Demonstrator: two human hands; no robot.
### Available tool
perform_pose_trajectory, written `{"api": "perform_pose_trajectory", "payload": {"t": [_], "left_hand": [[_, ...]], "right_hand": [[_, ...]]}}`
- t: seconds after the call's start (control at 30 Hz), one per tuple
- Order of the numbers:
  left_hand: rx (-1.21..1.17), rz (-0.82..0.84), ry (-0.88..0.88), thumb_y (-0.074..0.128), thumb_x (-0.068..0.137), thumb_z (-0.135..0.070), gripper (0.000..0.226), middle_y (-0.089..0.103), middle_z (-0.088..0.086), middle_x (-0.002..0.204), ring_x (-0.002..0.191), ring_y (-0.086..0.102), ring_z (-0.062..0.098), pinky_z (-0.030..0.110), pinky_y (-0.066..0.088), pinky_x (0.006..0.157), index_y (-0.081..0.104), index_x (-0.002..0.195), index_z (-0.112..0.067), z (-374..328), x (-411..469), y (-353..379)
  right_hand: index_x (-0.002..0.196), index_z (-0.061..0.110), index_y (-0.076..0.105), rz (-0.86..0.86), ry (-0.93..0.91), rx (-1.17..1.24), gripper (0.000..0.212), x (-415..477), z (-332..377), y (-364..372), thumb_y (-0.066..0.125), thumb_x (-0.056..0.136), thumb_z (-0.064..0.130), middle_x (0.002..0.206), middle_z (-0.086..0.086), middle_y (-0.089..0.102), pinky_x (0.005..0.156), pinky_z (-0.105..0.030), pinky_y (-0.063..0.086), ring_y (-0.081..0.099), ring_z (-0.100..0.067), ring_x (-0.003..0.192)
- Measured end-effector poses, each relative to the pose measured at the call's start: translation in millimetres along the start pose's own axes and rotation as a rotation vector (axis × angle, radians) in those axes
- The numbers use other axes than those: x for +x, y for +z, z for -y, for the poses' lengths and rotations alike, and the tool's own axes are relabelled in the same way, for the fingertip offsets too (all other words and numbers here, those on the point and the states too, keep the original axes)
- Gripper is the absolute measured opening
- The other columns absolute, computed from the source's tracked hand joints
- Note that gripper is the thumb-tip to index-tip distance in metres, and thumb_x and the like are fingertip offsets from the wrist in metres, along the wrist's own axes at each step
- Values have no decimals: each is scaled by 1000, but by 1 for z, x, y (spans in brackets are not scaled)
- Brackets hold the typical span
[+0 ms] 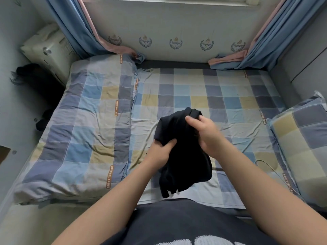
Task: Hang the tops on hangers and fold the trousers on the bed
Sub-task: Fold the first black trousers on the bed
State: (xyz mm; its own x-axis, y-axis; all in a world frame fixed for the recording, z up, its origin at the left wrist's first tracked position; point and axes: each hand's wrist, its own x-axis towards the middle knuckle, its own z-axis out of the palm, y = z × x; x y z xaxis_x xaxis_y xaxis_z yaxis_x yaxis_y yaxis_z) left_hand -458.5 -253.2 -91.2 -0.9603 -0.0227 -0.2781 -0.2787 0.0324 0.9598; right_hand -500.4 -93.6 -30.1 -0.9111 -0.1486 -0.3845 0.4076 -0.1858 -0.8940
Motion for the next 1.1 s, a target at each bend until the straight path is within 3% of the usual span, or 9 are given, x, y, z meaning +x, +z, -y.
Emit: {"api": "perform_pose_trajectory", "payload": {"t": [0.1,0.23,0.37,0.5,0.6,0.77,0.9,1.0,1.1], "left_hand": [[-168,-23,51,61,100,-15,16,77,-6,105,101,71,7,16,54,81,72,108,-23,-20,6,-5],[-260,-29,-19,63,100,-27,20,78,6,101,98,74,19,30,60,79,74,105,-11,-44,16,-10],[-217,-50,-54,65,98,-28,19,78,6,102,101,73,20,36,58,90,72,105,-12,-56,27,-10],[-167,19,-128,68,96,-31,26,78,2,103,101,74,19,30,59,79,68,113,-11,-50,35,-25],[-7,149,-126,77,84,-37,31,77,-8,100,100,72,10,16,53,72,70,110,-21,-34,27,-26],[118,391,-165,86,65,-52,86,60,-20,133,122,59,1,22,49,98,47,141,-40,-3,7,-15],[258,508,-37,89,66,-39,94,60,-32,122,116,57,-10,14,50,89,38,145,-39,4,3,-12],[406,361,59,82,78,-33,63,66,-16,118,111,63,5,35,52,96,52,133,-29,5,11,-8],[341,204,98,69,93,-22,12,73,-10,96,93,68,11,46,53,92,66,105,-24,2,20,-2]], "right_hand": [[132,26,57,101,-27,-322,50,-11,-26,-11,74,87,36,119,7,71,90,-26,55,68,-13,112],[120,44,53,124,42,-512,55,-24,-69,-17,85,77,30,104,29,69,76,-9,50,65,10,98],[97,15,68,-8,91,-630,8,-16,-87,-20,70,93,22,92,2,73,80,-36,52,69,-15,87],[80,15,68,-105,69,-552,13,-7,-68,-22,69,93,15,70,9,67,63,-22,49,61,-6,67],[91,8,72,-147,63,-419,8,0,-47,-19,67,92,14,82,-2,76,72,-32,57,72,-18,79],[109,5,68,-262,78,-248,17,11,-20,-6,61,97,16,104,-16,73,91,-46,56,70,-31,102],[116,4,64,-296,99,-109,21,15,-1,0,59,99,15,112,-18,70,96,-45,54,67,-30,107],[113,-1,64,-269,146,72,22,16,11,3,55,102,15,110,-19,69,92,-35,55,67,-28,105],[130,-6,57,-196,212,318,40,16,20,-1,54,102,22,126,-22,65,107,-40,48,63,-31,120]]}}
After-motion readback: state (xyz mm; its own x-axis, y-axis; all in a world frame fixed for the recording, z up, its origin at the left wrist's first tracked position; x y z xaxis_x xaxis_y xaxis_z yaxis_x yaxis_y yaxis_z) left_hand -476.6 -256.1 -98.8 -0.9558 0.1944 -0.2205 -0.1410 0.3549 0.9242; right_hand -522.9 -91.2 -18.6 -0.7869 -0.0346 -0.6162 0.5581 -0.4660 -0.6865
